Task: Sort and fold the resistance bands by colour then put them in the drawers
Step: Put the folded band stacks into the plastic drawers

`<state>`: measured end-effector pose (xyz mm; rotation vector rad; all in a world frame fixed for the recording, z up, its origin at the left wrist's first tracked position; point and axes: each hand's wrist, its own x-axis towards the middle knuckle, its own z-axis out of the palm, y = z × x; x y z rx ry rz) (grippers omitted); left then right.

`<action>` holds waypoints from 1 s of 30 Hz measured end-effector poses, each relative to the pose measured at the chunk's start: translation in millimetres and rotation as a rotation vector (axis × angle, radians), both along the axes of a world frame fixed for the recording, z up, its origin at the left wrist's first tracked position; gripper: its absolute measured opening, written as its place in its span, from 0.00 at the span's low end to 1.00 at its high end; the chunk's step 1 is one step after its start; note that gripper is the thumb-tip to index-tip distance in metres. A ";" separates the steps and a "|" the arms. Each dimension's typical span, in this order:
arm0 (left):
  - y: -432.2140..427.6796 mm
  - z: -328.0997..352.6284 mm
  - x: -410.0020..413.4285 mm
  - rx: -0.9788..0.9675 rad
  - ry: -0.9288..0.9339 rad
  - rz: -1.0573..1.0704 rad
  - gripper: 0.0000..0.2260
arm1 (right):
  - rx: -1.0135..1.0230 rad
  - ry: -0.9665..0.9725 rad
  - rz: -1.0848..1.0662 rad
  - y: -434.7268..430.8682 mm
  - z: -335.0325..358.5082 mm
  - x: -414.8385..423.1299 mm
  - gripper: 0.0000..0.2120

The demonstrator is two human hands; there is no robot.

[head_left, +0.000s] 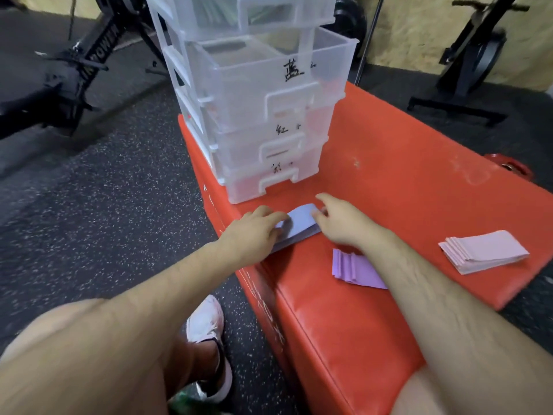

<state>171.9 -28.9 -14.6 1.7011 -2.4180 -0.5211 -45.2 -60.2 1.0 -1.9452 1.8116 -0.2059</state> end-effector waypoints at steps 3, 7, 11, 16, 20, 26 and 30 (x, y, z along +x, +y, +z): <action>-2.0 -1.8 0.1 0.053 0.045 0.011 0.17 | 0.022 -0.050 -0.061 -4.8 0.3 3.8 0.25; -5.7 2.1 -0.1 0.089 0.135 0.017 0.13 | 0.093 -0.202 -0.104 -5.0 4.2 6.2 0.22; -10.1 8.9 2.0 0.146 0.198 0.015 0.14 | 0.140 -0.317 -0.102 -1.3 4.1 7.5 0.11; -14.1 12.9 10.1 0.284 0.233 0.053 0.29 | 0.136 -0.362 -0.068 6.2 7.5 9.5 0.12; -9.4 21.9 0.5 0.305 0.403 0.029 0.36 | 0.024 -0.414 0.002 11.9 20.6 17.1 0.13; -9.9 47.8 9.6 0.247 0.551 0.027 0.19 | -0.186 -0.577 0.065 24.5 54.4 16.4 0.17; 4.3 75.1 27.4 0.142 0.525 0.025 0.17 | -0.327 -0.668 0.051 31.9 72.7 9.3 0.17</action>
